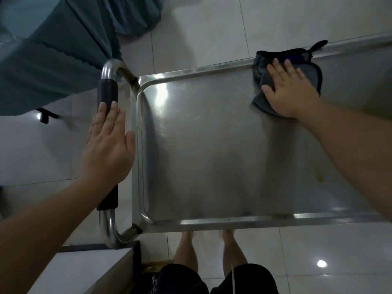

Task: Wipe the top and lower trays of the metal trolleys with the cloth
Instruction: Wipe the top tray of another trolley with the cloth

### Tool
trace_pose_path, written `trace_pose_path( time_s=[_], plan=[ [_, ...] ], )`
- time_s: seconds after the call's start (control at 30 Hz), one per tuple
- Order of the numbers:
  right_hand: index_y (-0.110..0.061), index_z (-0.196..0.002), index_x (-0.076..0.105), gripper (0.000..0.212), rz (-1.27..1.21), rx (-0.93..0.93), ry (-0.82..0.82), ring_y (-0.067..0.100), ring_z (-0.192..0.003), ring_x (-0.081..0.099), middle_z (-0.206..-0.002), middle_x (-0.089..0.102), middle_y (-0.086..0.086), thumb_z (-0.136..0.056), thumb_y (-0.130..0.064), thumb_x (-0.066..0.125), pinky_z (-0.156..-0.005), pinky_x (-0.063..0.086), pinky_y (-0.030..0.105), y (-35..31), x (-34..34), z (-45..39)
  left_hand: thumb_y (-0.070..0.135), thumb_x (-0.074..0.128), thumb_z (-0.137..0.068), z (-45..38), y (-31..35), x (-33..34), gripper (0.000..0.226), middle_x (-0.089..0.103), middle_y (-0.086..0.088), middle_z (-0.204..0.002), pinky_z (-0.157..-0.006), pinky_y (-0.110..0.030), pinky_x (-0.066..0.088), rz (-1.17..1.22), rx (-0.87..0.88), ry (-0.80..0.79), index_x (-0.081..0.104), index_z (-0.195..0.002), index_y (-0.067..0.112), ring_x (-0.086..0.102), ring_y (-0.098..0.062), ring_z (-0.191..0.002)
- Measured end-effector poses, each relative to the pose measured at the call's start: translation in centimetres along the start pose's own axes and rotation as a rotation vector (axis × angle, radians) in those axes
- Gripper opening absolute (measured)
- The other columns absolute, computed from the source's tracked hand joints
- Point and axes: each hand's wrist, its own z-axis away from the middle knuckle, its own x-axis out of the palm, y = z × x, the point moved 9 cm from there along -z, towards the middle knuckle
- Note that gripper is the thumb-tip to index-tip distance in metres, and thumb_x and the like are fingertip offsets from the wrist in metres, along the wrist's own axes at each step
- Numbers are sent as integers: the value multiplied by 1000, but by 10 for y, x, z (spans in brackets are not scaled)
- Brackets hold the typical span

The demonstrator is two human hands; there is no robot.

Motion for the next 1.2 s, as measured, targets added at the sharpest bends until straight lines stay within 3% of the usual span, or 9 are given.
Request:
trace_pose_path(
  time_s=[0.17, 0.43, 0.57, 0.67, 0.8, 0.9, 1.03, 1.1, 1.2],
  plan=[
    [-21, -166, 8, 75, -67, -2, 22, 24, -160, -1, -174, 2, -1, -102, -59, 14, -128, 1, 44, -3, 14, 59, 47, 19, -112, 0, 6, -7, 66, 8, -4, -177, -131, -43, 1, 25, -13, -22, 23, -166, 10, -10, -12, -162],
    [-15, -165, 16, 74, -39, 65, 3, 25, -160, 3, -174, 6, 3, -105, -57, 19, -128, 10, 49, 23, 96, 277, 45, 20, -113, -3, 4, -3, 64, 7, -5, -177, -131, -41, -1, 18, -3, -4, 23, -166, 9, -10, -12, -162],
    [-13, -165, 17, 75, -22, 118, -8, 27, -160, 4, -173, 9, 6, -104, -57, 19, -127, 13, 52, 26, 105, 293, 49, 15, -114, -6, -5, 6, 65, 6, -3, -177, -131, -42, 1, 4, 25, 16, 21, -167, 12, -13, -9, -161],
    [-13, -165, 11, 76, -48, 267, 18, 29, -160, 2, -173, 7, 7, -104, -57, 17, -128, 11, 53, 10, 108, 284, 53, 13, -113, -7, -10, 11, 67, 6, -1, -177, -132, -44, 4, 2, 36, 28, 19, -167, 14, -14, -8, -161],
    [-8, -165, 15, 76, -86, 302, 97, 36, -159, 7, -172, 14, 14, -104, -51, 29, -126, 13, 56, -82, 120, 270, 54, 13, -113, -8, -10, 11, 66, 4, 0, -177, -131, -46, 5, 15, 39, 34, 17, -167, 16, -15, -7, -160],
    [-8, -164, 16, 77, -155, 122, 124, 36, -159, 4, -172, 13, 13, -103, -49, 38, -127, 6, 55, -202, 135, 257, 53, 13, -114, -6, -7, 8, 66, 5, 0, -177, -131, -42, 1, 22, 34, 40, 17, -167, 15, -16, -6, -160],
    [-12, -165, 12, 72, -232, -174, 77, 31, -160, -3, -174, -2, 7, -107, -48, 35, -127, 0, 51, -360, 149, 251, 51, 13, -114, -4, -4, 4, 66, 5, -1, -177, -131, -39, -1, 34, 30, 36, 18, -167, 14, -16, -6, -160],
    [-13, -165, 15, 68, -249, -230, 100, 29, -160, -2, -174, 1, 6, -108, -45, 35, -127, 2, 49, -397, 148, 247, 50, 14, -114, -4, -4, 4, 65, 5, -2, -177, -131, -39, 0, 36, 39, 39, 19, -167, 13, -16, -6, -160],
    [-15, -165, 16, 67, -236, -273, 113, 25, -160, -2, -174, 9, 3, -108, -45, 34, -127, 5, 47, -397, 147, 247, 50, 14, -114, -4, -4, 7, 64, 5, -1, -177, -131, -41, 1, 53, 46, 35, 18, -167, 14, -15, -6, -160]
  ],
)
